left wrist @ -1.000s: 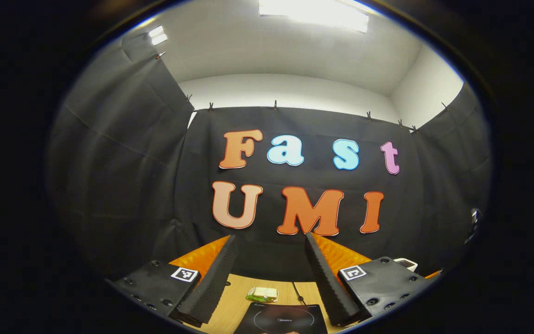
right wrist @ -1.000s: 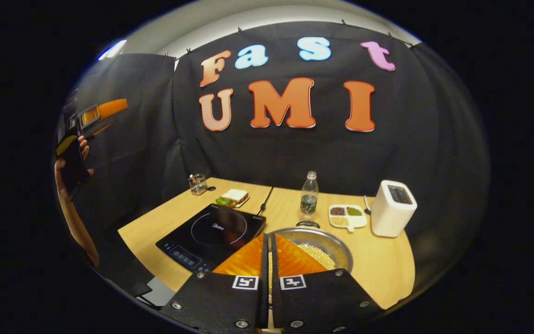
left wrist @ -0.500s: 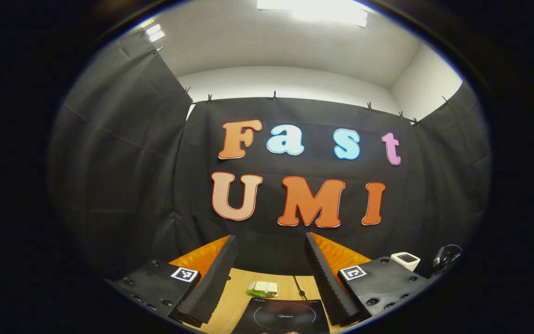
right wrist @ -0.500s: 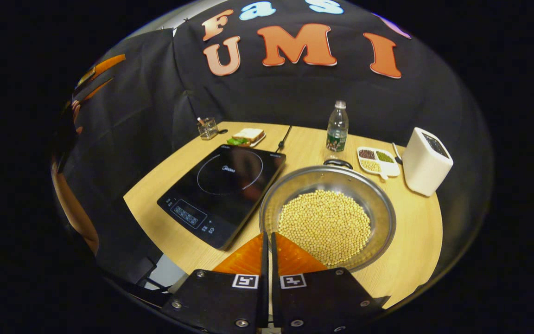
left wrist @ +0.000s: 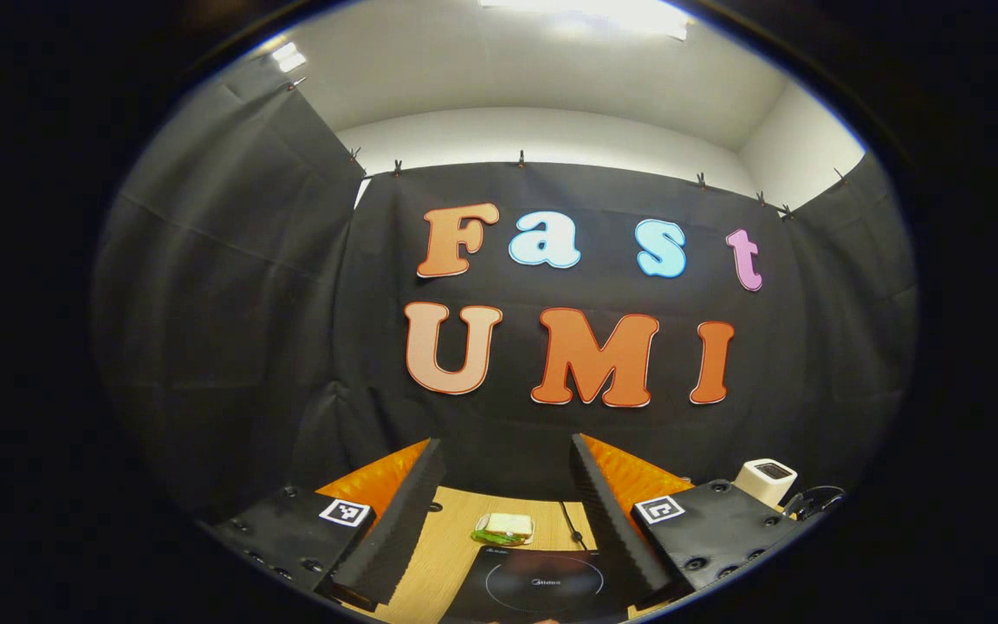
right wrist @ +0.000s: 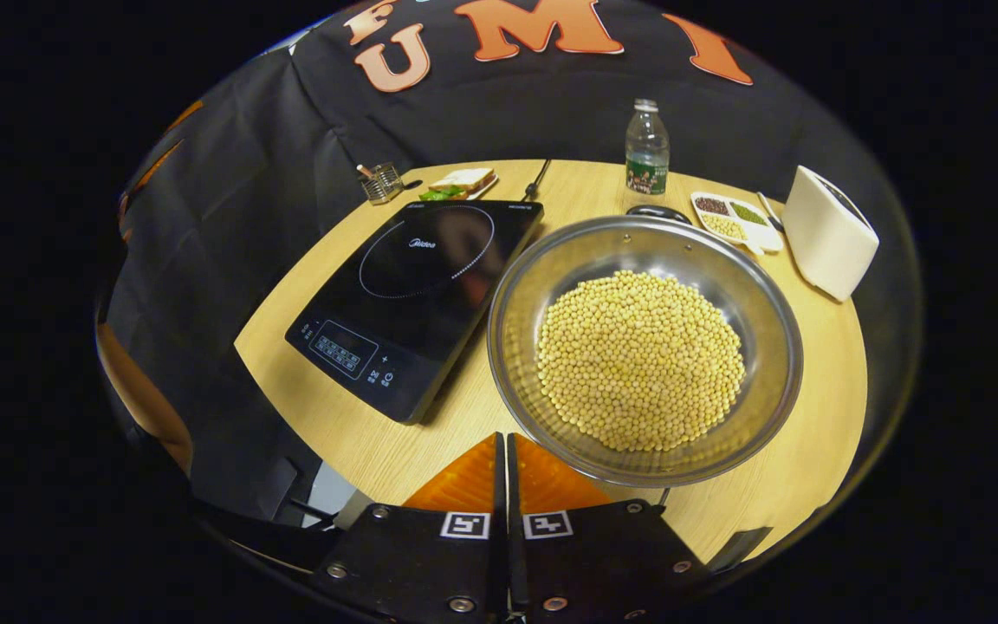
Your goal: First push the handle of the pot to place it horizontally, then grasp the pot with both hands and set it on the induction cooktop.
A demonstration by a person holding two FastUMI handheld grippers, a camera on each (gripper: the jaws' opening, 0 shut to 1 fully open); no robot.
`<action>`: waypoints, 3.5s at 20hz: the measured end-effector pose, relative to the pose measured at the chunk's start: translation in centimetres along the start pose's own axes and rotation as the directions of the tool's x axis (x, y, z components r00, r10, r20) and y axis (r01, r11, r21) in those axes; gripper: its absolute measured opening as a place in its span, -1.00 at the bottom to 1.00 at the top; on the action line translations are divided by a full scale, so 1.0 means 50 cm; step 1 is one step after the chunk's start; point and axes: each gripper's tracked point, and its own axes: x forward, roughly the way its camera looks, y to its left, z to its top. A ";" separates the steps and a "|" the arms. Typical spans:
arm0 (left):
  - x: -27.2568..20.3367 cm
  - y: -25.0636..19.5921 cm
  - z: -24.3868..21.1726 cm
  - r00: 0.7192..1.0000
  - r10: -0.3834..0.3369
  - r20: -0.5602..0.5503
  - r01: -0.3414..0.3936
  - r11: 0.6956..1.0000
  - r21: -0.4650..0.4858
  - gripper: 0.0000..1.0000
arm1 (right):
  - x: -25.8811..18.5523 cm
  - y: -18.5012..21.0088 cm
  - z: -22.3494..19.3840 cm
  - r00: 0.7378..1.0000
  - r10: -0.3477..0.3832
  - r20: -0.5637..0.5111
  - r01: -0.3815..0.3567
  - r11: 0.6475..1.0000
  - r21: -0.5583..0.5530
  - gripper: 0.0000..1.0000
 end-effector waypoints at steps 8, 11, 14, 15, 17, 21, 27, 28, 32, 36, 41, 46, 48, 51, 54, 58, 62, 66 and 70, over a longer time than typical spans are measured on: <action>0.003 -0.003 -0.014 1.000 -0.002 -0.023 0.002 1.000 0.016 0.96 | 0.041 -0.006 -0.031 0.996 0.047 -0.082 -0.039 0.994 0.104 -1.00; 0.003 -0.008 -0.018 1.000 -0.003 -0.029 0.004 1.000 0.020 0.96 | 0.042 -0.008 -0.031 0.995 0.058 -0.084 -0.047 0.991 0.123 -1.00; 0.005 -0.015 -0.024 0.999 -0.008 -0.033 0.009 1.000 0.026 0.91 | 0.040 -0.019 -0.035 0.995 0.057 -0.087 -0.046 0.991 0.129 -1.00; 0.005 -0.019 -0.023 0.999 -0.011 -0.034 0.012 1.000 0.027 0.96 | 0.039 -0.022 -0.037 0.994 0.065 -0.090 -0.051 0.987 0.151 -1.00; 0.007 -0.029 -0.027 0.999 -0.024 -0.037 0.025 0.999 0.024 0.91 | 0.030 -0.043 -0.043 0.994 0.058 -0.091 -0.043 0.985 0.165 -1.00; 0.015 -0.044 -0.027 0.998 -0.044 -0.035 0.045 0.999 0.021 0.91 | 0.014 -0.098 -0.059 0.996 -0.015 -0.085 0.025 0.992 0.123 -1.00; 0.028 -0.057 -0.054 0.996 -0.072 -0.059 0.072 0.997 0.007 0.86 | 0.001 -0.168 -0.076 0.992 -0.091 -0.088 0.105 0.979 0.174 -1.00; 0.030 -0.054 -0.054 0.996 -0.070 -0.061 0.070 0.998 0.005 0.86 | 0.000 -0.182 -0.075 0.991 -0.106 -0.085 0.120 0.976 0.180 -1.00; 0.036 -0.049 -0.064 0.996 -0.063 -0.069 0.063 0.998 0.003 0.91 | -0.005 -0.217 -0.072 0.985 -0.149 -0.082 0.164 0.964 0.208 -1.00; 0.041 -0.047 -0.066 0.996 -0.061 -0.072 0.061 0.998 0.003 0.86 | -0.020 -0.266 -0.076 0.979 -0.189 -0.081 0.203 0.951 0.235 -1.00; 0.049 -0.063 -0.071 0.994 -0.090 -0.070 0.090 0.996 -0.001 0.86 | -0.020 -0.309 -0.066 0.973 -0.216 -0.076 0.229 0.935 0.272 -1.00; 0.057 -0.072 -0.079 0.992 -0.103 -0.078 0.105 0.994 0.020 0.91 | -0.032 -0.341 -0.063 0.966 -0.249 -0.070 0.259 0.923 0.285 -1.00; 0.064 -0.079 -0.080 0.991 -0.111 -0.080 0.113 0.993 0.021 0.86 | -0.033 -0.361 -0.061 0.958 -0.275 -0.075 0.285 0.916 0.283 -1.00; 0.069 -0.085 -0.094 0.989 -0.115 -0.093 0.118 0.993 0.024 0.86 | -0.031 -0.392 -0.052 0.945 -0.319 -0.076 0.328 0.902 0.281 -1.00; 0.075 -0.094 -0.112 0.986 -0.121 -0.114 0.126 0.991 0.036 0.86 | -0.027 -0.429 -0.039 0.917 -0.391 -0.077 0.397 0.886 0.238 -1.00; 0.080 -0.100 -0.128 0.984 -0.120 -0.129 0.127 0.991 0.047 0.96 | -0.020 -0.467 -0.029 0.892 -0.444 -0.089 0.452 0.865 0.217 -1.00; 0.078 -0.099 -0.160 0.981 -0.110 -0.161 0.124 0.989 0.081 0.91 | -0.016 -0.508 -0.030 0.878 -0.465 -0.110 0.477 0.841 0.253 -1.00; 0.077 -0.104 -0.175 0.978 -0.113 -0.177 0.129 0.988 0.080 0.96 | -0.012 -0.533 -0.016 0.883 -0.456 -0.108 0.466 0.828 0.313 -1.00; 0.071 -0.111 -0.202 0.975 -0.108 -0.196 0.125 0.989 0.079 0.97 | -0.013 -0.559 0.003 0.848 -0.520 -0.104 0.527 0.802 0.282 -1.00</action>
